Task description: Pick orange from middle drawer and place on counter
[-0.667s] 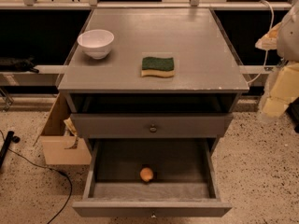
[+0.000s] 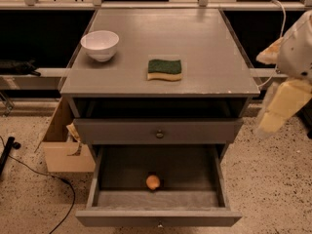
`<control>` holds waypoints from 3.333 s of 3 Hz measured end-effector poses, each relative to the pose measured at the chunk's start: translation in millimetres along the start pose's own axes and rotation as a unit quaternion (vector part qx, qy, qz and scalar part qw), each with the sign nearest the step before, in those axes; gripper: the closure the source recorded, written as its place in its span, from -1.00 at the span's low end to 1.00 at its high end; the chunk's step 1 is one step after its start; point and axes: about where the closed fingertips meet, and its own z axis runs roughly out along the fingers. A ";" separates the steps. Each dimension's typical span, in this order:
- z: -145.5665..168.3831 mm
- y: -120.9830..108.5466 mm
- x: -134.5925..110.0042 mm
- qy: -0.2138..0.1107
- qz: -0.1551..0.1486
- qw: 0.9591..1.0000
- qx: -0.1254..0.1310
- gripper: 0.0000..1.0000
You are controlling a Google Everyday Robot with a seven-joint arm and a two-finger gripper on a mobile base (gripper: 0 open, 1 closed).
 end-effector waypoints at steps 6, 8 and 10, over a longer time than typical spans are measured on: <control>253.5 165.7 -57.1 -0.099 0.040 0.967 -0.231 -1.00; 270.4 151.8 -21.1 -0.195 0.117 0.953 -0.202 -1.00; 288.6 139.3 -29.8 -0.216 0.135 0.951 -0.178 -1.00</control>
Offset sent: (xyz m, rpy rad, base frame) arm -0.0737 0.1219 -0.1885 0.1846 0.2930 0.1040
